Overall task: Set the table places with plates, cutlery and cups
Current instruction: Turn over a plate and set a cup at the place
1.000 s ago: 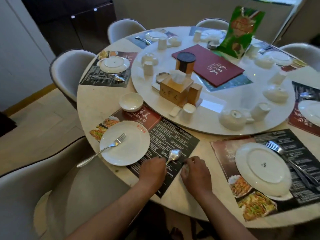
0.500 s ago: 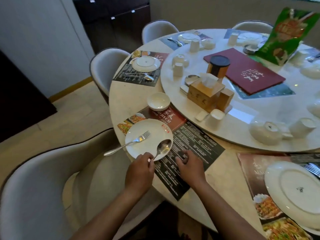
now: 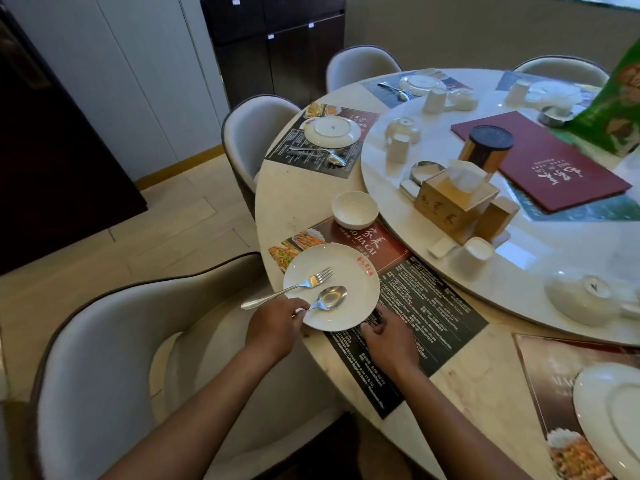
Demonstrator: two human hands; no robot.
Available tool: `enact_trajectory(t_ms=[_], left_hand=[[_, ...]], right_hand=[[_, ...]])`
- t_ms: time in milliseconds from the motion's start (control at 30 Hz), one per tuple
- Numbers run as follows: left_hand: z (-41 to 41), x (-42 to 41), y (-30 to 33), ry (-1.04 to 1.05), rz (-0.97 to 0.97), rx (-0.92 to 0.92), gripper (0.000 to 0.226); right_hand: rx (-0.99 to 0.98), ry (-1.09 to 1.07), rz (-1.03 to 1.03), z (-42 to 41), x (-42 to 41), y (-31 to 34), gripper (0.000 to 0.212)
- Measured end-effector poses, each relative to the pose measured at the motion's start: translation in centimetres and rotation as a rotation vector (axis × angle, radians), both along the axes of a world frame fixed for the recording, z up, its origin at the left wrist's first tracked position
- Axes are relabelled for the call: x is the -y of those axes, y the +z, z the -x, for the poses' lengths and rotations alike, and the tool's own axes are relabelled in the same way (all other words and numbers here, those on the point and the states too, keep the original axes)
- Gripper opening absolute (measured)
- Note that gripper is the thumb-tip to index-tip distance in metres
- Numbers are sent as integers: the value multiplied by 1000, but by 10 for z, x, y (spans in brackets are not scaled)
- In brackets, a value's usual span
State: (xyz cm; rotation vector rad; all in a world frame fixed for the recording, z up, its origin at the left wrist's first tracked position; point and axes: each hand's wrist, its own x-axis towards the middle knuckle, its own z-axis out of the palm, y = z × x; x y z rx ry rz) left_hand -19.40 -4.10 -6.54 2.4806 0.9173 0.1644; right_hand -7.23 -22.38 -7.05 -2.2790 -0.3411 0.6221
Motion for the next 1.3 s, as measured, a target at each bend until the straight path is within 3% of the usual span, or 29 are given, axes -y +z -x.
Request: enact_trajectory(t_ms=[367, 533, 667, 867, 1100, 1300], left_hand=[[1, -6, -5, 2, -40, -33, 21], [-5, 5, 5, -1, -250, -30, 25], [-38, 24, 22, -130, -308, 39, 22], [-130, 68, 45, -281, -238, 70, 22], [-249, 109, 52, -350, -183, -67, 33], [-309, 113, 43, -411, -260, -249, 41]], right_hand=[[14, -24, 56, -1, -6, -3, 57], [25, -134, 4, -8, 3, -2, 51], [136, -279, 35, -27, 25, 6, 35], [270, -478, 75, -76, 71, 17, 22], [420, -307, 267, -148, 119, 22, 31], [465, -126, 339, -177, 131, 12, 32]])
